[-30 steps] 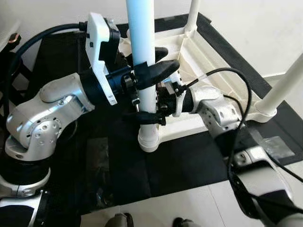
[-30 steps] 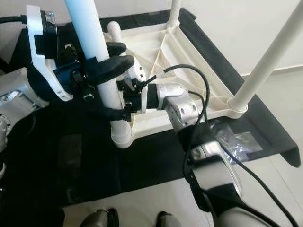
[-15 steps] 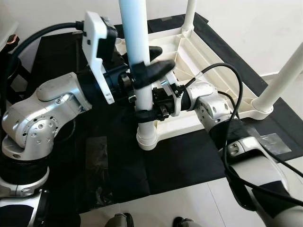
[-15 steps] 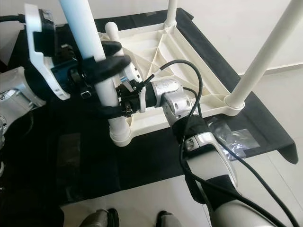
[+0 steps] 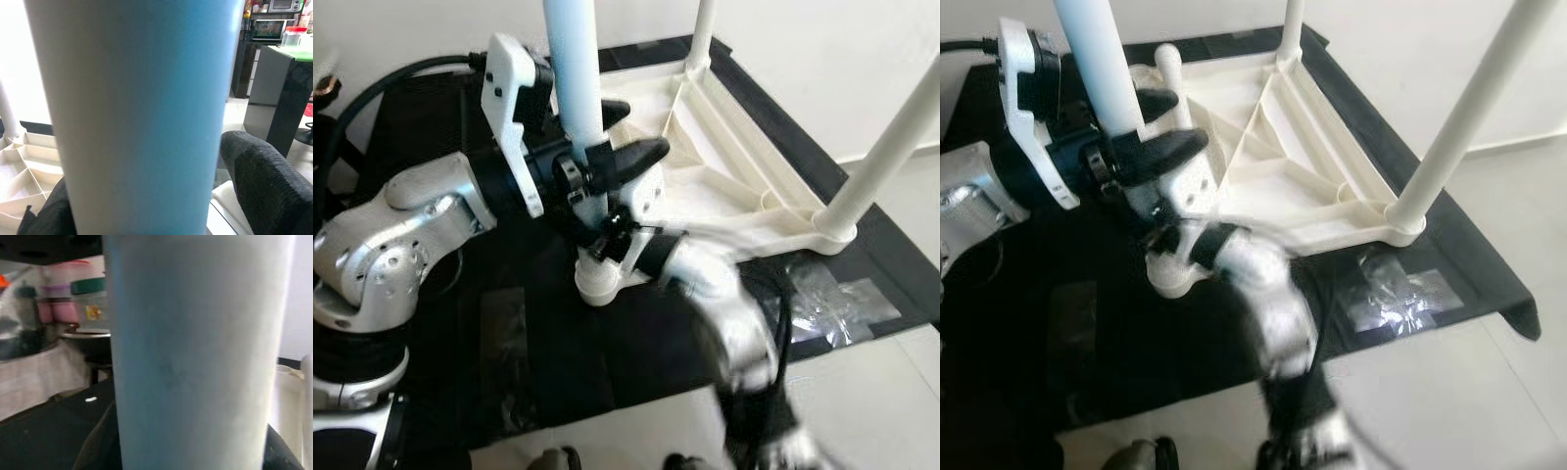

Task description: Building children table

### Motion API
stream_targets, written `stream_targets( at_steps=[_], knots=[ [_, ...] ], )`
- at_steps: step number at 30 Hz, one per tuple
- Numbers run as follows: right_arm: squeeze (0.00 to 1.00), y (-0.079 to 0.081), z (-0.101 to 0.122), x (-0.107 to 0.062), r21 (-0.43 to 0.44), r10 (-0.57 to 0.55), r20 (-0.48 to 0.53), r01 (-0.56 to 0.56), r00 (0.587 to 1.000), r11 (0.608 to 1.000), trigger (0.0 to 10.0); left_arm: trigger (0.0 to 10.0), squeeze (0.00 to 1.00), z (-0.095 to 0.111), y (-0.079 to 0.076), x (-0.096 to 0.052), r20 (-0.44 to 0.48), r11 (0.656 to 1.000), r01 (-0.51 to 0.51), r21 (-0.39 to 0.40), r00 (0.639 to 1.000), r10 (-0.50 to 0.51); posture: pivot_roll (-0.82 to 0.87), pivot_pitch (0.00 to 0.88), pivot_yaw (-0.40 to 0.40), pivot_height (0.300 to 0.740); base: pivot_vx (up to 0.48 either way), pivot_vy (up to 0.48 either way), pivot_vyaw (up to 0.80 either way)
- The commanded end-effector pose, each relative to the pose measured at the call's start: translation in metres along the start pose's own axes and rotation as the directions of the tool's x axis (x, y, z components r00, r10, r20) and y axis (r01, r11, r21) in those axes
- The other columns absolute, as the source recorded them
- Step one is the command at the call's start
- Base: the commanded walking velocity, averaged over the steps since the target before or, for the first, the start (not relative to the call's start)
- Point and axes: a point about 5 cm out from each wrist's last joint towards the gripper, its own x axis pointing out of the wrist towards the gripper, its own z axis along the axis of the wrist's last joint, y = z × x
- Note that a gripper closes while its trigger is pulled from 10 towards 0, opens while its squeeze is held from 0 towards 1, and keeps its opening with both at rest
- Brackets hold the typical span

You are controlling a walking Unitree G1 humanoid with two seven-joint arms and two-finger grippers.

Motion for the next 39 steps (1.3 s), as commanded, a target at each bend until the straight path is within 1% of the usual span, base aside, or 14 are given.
stream_targets(
  at_steps=[1, 4, 13, 14, 15, 16, 17, 18, 19, 33, 36, 37, 38, 39],
  knots=[
    [0.0, -0.005, -0.034, 0.003, 0.081, -0.066, -0.167, 0.081, 0.984, 0.993, 0.0, 10.0, 0.0, -0.002, -0.012, 0.003, -0.01, 0.997, 0.071, 0.002, 0.997, -0.071, 0.08, 0.2, 0.026, 0.74, 0.0, 0.0, 0.0],
    [0.0, -0.005, -0.031, 0.009, 0.08, -0.055, -0.146, 0.067, 0.988, 0.995, 0.0, 10.0, 0.0, 0.0, -0.011, 0.005, -0.002, 0.997, 0.071, 0.007, 0.998, -0.071, 0.07, 0.196, 0.026, 0.74, 0.0, 0.0, 0.0],
    [0.0, 0.001, -0.024, 0.004, 0.075, -0.096, -0.156, 0.109, 0.983, 0.991, 0.0, 10.0, 0.0, -0.001, -0.01, 0.007, 0.001, 0.998, 0.058, 0.009, 0.998, -0.058, 0.07, 0.2, 0.031, 0.74, 0.0, 0.0, 0.0],
    [0.0, 0.004, -0.022, 0.002, 0.073, -0.118, -0.166, 0.131, 0.979, 0.989, 0.0, 9.0, 0.0, -0.001, -0.01, 0.007, -0.001, 0.998, 0.055, 0.008, 0.998, -0.055, 0.07, 0.2, 0.031, 0.74, 0.0, 0.0, 0.0],
    [0.0, 0.005, -0.02, 0.0, 0.072, -0.132, -0.17, 0.145, 0.977, 0.987, 0.0, 0.0, 0.0, -0.002, -0.01, 0.007, -0.002, 0.998, 0.059, 0.002, 0.998, -0.059, 0.07, 0.205, 0.034, 0.74, 0.0, 0.0, 0.0],
    [0.0, 0.006, -0.018, 0.0, 0.074, -0.13, -0.169, 0.144, 0.977, 0.987, 0.0, 0.0, 0.0, -0.001, -0.01, 0.006, -0.004, 0.998, 0.061, -0.001, 0.998, -0.061, 0.07, 0.205, 0.034, 0.74, 0.0, 0.0, 0.0],
    [0.0, 0.005, -0.015, 0.001, 0.077, -0.125, -0.161, 0.139, 0.979, 0.987, 4.9, 0.0, 0.0, -0.001, -0.01, 0.006, -0.006, 0.998, 0.065, -0.003, 0.998, -0.065, 0.07, 0.205, 0.034, 0.74, 0.0, 0.0, 0.0],
    [0.0, 0.005, -0.015, 0.001, 0.077, -0.125, -0.161, 0.139, 0.979, 0.987, 4.9, 0.0, 0.0, -0.001, -0.01, 0.006, -0.006, 0.998, 0.065, -0.003, 0.998, -0.065, 0.07, 0.205, 0.034, 0.74, 0.0, 0.0, 0.0],
    [0.0, 0.005, -0.012, 0.002, 0.083, -0.114, -0.15, 0.128, 0.982, 0.988, 10.0, 0.0, 0.0, -0.001, -0.01, 0.006, -0.009, 0.998, 0.067, -0.004, 0.998, -0.068, 0.08, 0.207, 0.034, 0.74, 0.0, 0.0, 0.0],
    [0.0, -0.001, 0.009, 0.004, 0.074, -0.029, -0.074, 0.034, 0.997, 0.997, 10.0, 0.0, 0.0, -0.001, -0.009, 0.006, -0.023, 0.997, 0.076, -0.02, 0.997, -0.076, 0.08, 0.214, 0.034, 0.74, 0.0, 0.0, 0.0],
    [0.0, -0.006, 0.016, 0.006, 0.05, 0.042, -0.04, -0.04, 0.998, 0.998, 10.0, 0.0, 0.0, -0.001, -0.009, 0.006, -0.025, 0.997, 0.077, -0.02, 0.997, -0.077, 0.08, 0.216, 0.035, 0.74, 0.0, 0.0, 0.0],
    [1.0, -0.019, 0.024, 0.005, 0.006, 0.201, -0.01, -0.201, 0.98, 0.98, 10.0, 0.0, 0.0, -0.001, -0.009, 0.006, -0.028, 0.997, 0.079, -0.021, 0.996, -0.079, 0.08, 0.217, 0.035, 0.74, 0.0, 0.0, 0.0],
    [1.0, -0.019, 0.024, 0.005, 0.006, 0.201, -0.01, -0.201, 0.98, 0.98, 10.0, 0.0, 0.0, -0.001, -0.009, 0.006, -0.028, 0.997, 0.079, -0.021, 0.996, -0.079, 0.08, 0.217, 0.035, 0.74, 0.0, 0.0, 0.0],
    [1.0, -0.025, 0.027, 0.005, -0.011, 0.252, -0.002, -0.252, 0.968, 0.968, 10.0, 0.0, 0.0, -0.001, -0.009, 0.006, -0.029, 0.997, 0.079, -0.021, 0.996, -0.08, 0.08, 0.217, 0.035, 0.74, 0.0, 0.0, 0.0]
  ],
)
